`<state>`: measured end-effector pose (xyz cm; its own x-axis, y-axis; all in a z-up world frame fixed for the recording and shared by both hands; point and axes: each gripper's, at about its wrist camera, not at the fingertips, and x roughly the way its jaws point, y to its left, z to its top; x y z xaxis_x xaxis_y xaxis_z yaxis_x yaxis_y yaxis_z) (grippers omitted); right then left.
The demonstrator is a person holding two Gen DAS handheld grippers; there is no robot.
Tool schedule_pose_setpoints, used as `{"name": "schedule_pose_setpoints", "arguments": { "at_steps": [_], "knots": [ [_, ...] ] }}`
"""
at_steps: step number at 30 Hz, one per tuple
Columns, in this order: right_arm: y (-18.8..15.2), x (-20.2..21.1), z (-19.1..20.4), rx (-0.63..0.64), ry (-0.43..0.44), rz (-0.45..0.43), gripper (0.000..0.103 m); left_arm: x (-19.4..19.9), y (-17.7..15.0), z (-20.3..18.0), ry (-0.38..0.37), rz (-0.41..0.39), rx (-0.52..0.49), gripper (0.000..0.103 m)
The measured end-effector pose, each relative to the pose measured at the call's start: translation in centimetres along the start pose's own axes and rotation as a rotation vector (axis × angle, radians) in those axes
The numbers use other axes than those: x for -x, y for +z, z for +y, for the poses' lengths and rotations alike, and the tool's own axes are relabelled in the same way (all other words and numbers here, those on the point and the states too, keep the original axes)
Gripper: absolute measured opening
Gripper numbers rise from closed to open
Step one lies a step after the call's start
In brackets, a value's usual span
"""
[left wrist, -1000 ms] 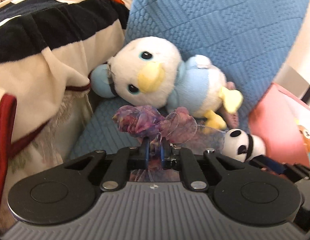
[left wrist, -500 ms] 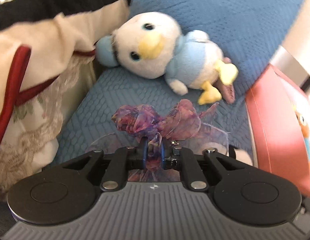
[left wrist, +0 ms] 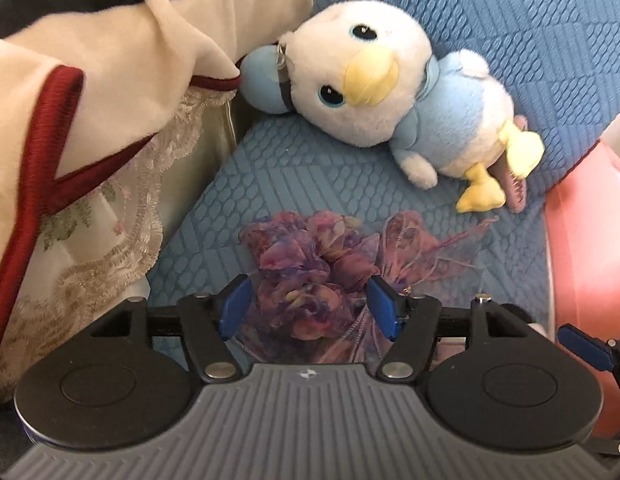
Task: Organize objects
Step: 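Grasp the purple bow with the left tool while the right tool grasps the panda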
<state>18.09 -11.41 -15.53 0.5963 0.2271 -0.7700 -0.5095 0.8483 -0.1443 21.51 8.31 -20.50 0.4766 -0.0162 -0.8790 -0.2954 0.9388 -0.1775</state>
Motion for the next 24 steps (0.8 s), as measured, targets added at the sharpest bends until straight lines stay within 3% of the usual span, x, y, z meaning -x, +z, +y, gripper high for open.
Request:
{"name": "schedule_pose_setpoints", "arguments": {
  "at_steps": [3,7,17,22,24],
  "knots": [
    [0.1,-0.3,0.3,0.086,0.008,0.033,0.065,-0.6,0.1,0.0,0.011,0.014,-0.003,0.069],
    [-0.1,-0.7,0.4,0.146,-0.056,0.043,0.065,-0.8,0.3,-0.1,0.011,0.01,-0.004,0.069],
    [0.9,-1.4,2.2,0.424,0.025,0.035,0.065,-1.7,0.8,-0.4,0.013,0.032,-0.014,0.069],
    [1.2,-3.0,2.1,0.411,0.059,0.131,0.064,-2.1,0.8,-0.5,0.005,0.05,-0.016,0.069],
    [1.1,-3.2,2.1,0.39,0.036,0.158,0.053,-2.1,0.8,-0.4,-0.001,0.055,-0.012,0.069]
  ]
}}
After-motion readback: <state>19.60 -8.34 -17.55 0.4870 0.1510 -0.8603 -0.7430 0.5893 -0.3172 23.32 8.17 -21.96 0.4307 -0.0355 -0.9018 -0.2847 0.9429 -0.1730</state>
